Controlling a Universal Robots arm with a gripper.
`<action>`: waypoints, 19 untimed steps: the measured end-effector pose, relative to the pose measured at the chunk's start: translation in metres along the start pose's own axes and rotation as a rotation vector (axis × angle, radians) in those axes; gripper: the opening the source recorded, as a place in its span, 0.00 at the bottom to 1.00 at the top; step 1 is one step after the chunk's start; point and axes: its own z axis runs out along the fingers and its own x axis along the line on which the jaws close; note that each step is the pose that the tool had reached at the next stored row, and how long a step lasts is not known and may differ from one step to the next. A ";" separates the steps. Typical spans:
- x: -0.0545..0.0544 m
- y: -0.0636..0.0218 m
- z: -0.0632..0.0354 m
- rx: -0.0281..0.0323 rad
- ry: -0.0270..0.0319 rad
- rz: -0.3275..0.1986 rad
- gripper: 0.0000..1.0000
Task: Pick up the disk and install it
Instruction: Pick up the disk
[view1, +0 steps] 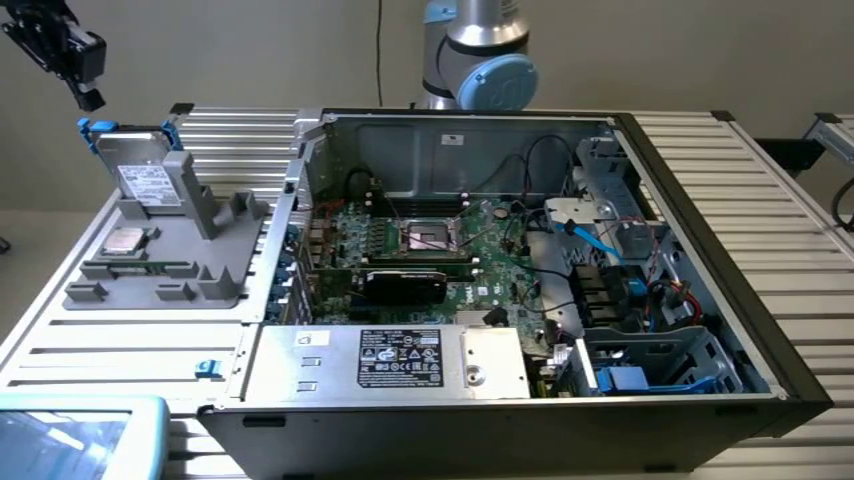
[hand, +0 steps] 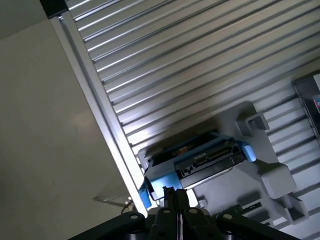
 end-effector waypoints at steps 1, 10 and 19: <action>0.000 0.0000 0.0002 0.0000 0.0002 0.016 0.11; 0.000 0.0000 0.0023 -0.0009 0.0013 0.168 0.11; 0.000 0.0001 0.0050 -0.0017 0.0024 0.310 0.11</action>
